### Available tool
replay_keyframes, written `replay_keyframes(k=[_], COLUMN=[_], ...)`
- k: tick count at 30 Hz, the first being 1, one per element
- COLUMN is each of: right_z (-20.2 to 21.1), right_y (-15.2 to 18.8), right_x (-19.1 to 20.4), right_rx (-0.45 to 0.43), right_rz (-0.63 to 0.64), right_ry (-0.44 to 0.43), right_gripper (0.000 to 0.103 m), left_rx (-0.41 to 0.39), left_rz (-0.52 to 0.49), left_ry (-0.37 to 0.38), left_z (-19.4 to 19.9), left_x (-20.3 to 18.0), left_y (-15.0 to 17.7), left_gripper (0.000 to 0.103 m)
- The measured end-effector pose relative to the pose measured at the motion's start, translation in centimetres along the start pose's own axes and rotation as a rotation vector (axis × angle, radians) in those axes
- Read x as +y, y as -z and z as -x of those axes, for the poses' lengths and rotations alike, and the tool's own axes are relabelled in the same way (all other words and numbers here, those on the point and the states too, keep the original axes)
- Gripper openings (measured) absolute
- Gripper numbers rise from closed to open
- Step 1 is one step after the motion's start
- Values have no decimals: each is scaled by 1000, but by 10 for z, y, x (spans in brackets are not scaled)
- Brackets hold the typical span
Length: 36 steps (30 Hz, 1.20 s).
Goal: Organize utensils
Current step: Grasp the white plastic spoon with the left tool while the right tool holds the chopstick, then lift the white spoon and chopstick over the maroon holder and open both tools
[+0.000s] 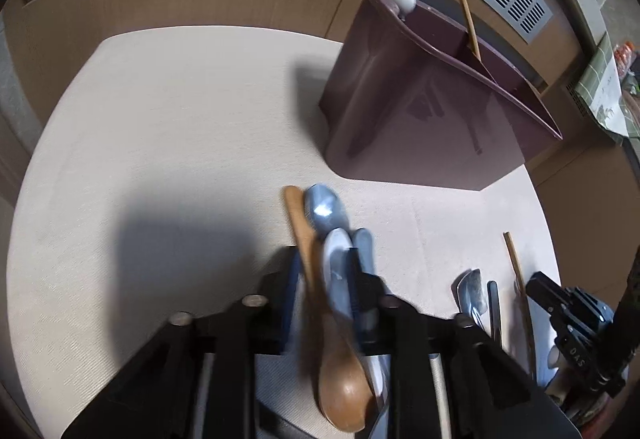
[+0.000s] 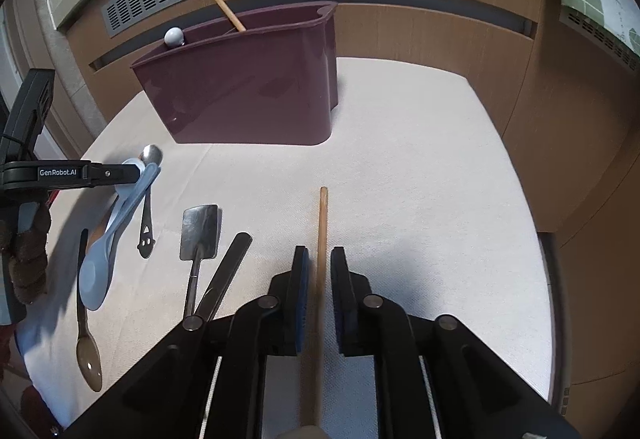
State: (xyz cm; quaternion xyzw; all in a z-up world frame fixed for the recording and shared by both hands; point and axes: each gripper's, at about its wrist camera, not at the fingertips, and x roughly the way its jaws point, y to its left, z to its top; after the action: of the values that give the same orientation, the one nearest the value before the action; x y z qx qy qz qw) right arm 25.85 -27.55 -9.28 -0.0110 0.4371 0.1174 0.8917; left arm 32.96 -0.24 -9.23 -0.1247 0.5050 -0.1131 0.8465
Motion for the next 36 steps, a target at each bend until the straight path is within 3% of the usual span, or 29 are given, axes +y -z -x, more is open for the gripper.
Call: replay_keyframes(k=[4, 9, 12, 17, 23, 36], right_z=[-15, -24, -27, -25, -26, -23], right_y=[-5, -14, -19, -17, -16, -10], right_x=[1, 2, 5, 6, -1, -3], right_rx=[36, 48, 59, 70, 54, 37], right_rz=[6, 7, 7, 1, -4, 8], right_ry=[30, 35, 38, 26, 16, 1], right_gripper=[14, 17, 18, 18, 17, 17], left_rx=[-86, -179, -193, -68, -53, -23], left_rz=[-77, -166, -145, -32, -7, -235], left_ry=[-2, -2, -19, 66, 67, 78], left_z=[13, 40, 43, 24, 8, -4], left_x=[-13, -26, -21, 2, 4, -47], left_y=[7, 14, 11, 5, 4, 8], left_gripper=[7, 6, 6, 12, 21, 20])
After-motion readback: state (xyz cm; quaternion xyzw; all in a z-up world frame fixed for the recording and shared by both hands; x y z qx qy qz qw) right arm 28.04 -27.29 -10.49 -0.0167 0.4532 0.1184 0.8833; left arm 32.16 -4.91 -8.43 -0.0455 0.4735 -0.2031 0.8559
